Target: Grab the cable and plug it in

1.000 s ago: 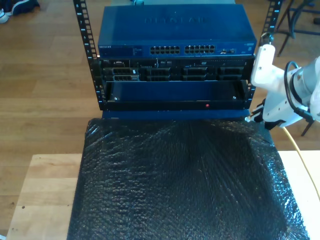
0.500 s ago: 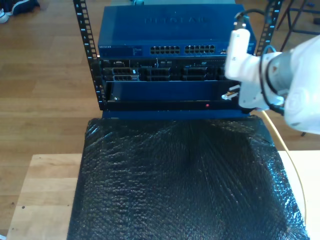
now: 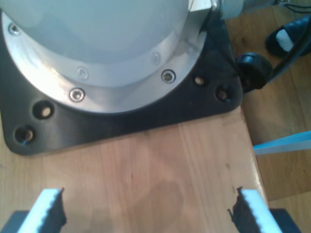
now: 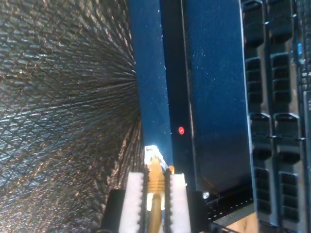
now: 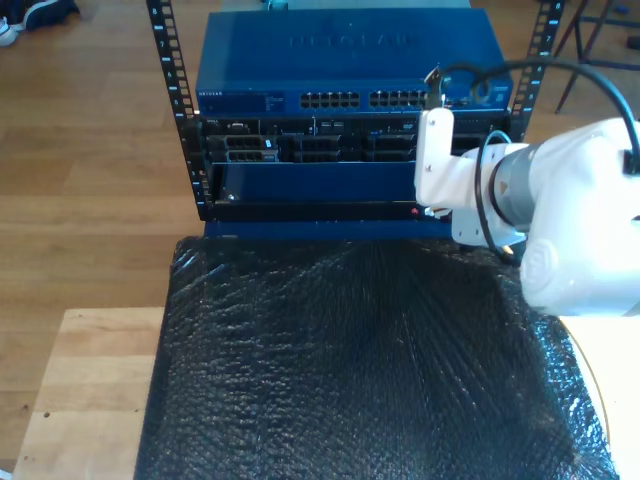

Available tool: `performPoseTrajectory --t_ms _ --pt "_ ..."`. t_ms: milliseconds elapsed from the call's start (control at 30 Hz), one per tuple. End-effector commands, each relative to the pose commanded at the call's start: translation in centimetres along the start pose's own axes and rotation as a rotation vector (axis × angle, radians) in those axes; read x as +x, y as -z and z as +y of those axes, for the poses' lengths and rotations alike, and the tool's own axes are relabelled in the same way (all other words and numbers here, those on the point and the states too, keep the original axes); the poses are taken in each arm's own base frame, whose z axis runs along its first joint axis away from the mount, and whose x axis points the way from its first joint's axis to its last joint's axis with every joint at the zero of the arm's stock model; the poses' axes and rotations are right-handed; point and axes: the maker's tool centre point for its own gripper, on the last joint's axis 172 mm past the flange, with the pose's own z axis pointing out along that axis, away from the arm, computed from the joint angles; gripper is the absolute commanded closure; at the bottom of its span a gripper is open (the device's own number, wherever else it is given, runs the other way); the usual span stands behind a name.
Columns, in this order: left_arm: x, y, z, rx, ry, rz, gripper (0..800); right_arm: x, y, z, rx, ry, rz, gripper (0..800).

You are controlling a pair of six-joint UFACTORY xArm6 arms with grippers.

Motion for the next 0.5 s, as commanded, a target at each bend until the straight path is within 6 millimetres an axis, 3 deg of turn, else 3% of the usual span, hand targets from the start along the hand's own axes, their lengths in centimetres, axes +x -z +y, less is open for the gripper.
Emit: performPoseTrajectory --t_ms 200,500 --pt "0.0 0.0 0.0 0.000 0.000 0.000 0 -0.3 0.5 1.5 -0.092 0.015 -0.003 800" --pt "0.0 0.0 0.0 0.000 0.000 0.000 0 -0.5 1.3 1.6 -0.131 0.017 -0.002 800"
